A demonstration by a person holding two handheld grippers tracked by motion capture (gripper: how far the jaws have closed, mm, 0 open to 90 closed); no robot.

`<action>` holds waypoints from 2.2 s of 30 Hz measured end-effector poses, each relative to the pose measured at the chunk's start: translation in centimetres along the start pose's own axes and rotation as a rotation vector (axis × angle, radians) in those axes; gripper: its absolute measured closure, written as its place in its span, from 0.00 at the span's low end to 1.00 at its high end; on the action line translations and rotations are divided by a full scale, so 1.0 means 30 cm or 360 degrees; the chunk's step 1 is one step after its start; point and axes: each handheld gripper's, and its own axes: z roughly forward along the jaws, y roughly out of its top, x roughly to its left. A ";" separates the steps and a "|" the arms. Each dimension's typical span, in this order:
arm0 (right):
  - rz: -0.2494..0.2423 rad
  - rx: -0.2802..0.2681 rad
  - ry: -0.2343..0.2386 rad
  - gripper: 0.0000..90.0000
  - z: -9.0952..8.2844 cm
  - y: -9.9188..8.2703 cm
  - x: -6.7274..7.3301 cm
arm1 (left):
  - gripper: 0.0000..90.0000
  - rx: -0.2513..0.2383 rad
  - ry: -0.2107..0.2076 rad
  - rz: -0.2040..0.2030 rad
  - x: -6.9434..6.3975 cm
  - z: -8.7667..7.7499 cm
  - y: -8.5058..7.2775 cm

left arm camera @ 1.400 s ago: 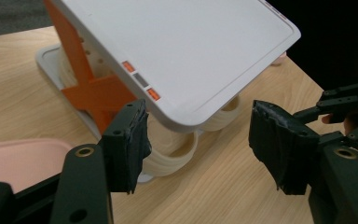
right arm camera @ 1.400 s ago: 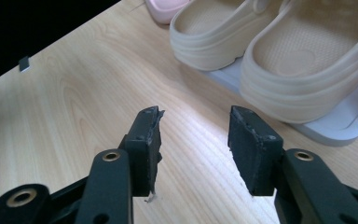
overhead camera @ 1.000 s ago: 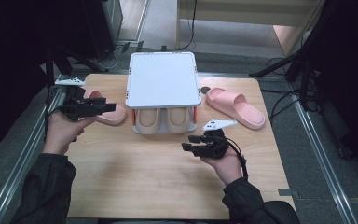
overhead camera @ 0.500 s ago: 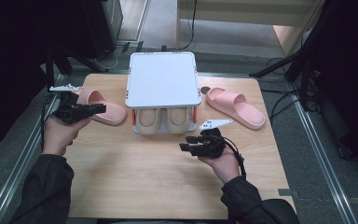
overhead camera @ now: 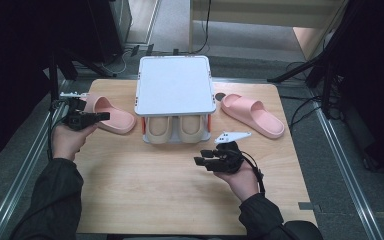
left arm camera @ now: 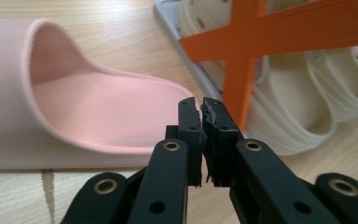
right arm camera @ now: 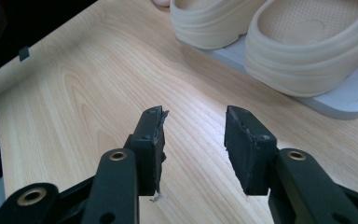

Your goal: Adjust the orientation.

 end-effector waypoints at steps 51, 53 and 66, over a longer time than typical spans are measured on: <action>-0.0010 -0.0018 -0.0052 0.65 -0.033 -0.038 0.006 | 0.99 0.0121 0.0182 -0.0120 0.166 0.123 -0.060; -0.0024 -0.0028 -0.0045 0.65 -0.029 -0.033 0.010 | 0.99 0.0123 0.0175 -0.0119 0.169 0.116 -0.065; -0.0079 0.0006 0.0024 0.65 0.025 -0.004 0.022 | 0.98 0.0130 0.0200 -0.0145 0.193 0.051 -0.112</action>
